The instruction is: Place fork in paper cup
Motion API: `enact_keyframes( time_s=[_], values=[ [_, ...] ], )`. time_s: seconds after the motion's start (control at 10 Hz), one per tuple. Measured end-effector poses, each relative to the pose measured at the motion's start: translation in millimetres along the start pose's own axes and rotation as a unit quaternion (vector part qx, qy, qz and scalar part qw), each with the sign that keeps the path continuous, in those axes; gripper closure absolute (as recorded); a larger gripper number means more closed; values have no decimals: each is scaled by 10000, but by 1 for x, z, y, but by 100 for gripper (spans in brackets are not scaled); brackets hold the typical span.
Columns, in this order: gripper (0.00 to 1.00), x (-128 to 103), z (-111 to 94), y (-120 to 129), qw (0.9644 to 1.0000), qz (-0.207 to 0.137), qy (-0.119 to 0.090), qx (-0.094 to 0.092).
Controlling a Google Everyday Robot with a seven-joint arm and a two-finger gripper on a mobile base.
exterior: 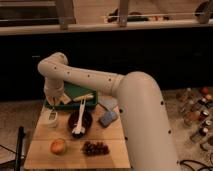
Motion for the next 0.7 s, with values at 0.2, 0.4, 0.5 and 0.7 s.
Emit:
enact_keyframes(
  time_s=[0.2, 0.4, 0.5, 0.7],
  values=[
    [100, -8, 1, -9, 9999, -112, -16, -50],
    [100, -17, 6, -28, 9993, -324, -126, -125],
    [100, -20, 8, -35, 9989, -412, -185, -150],
    [100, -24, 13, -40, 9978, -528, -310, -242]
  ],
)
